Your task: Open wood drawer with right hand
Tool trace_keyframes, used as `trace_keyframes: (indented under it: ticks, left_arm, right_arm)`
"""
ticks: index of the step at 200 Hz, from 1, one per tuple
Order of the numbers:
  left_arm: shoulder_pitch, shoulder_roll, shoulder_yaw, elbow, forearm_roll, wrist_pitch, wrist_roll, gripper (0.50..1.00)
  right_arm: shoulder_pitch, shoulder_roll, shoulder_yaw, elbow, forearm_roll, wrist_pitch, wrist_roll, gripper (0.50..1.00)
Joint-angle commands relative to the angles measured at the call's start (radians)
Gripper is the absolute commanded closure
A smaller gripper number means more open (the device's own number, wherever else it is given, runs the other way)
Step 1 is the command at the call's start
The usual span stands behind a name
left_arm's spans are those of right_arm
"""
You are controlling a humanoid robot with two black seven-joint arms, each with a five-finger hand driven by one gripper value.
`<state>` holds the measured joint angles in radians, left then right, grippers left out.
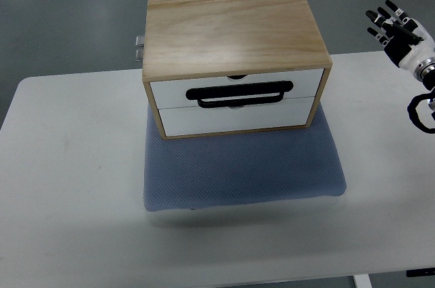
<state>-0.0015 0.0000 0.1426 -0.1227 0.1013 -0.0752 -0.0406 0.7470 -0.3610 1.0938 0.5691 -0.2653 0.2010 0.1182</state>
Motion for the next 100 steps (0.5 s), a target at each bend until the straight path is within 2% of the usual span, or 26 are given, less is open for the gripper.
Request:
trace_keyframes:
  ticks: [1,66,100]
  left_arm:
    - [0.0,0.0,0.0,0.0,0.0,0.0,-0.001,0.5]
    - [0.0,0.0,0.0,0.0,0.0,0.0,-0.001,0.5]
    - [0.0,0.0,0.0,0.0,0.0,0.0,0.001,0.5]
  right_arm:
    - [0.0,0.0,0.0,0.002,0.001,0.0,0.0,0.556]
    - [0.008,-0.013,-0.006,0.002,0.0,-0.003,-0.002,0.556]
    - [0.018,-0.053,-0.02,0.006,0.001,0.001,-0.003,0.556]
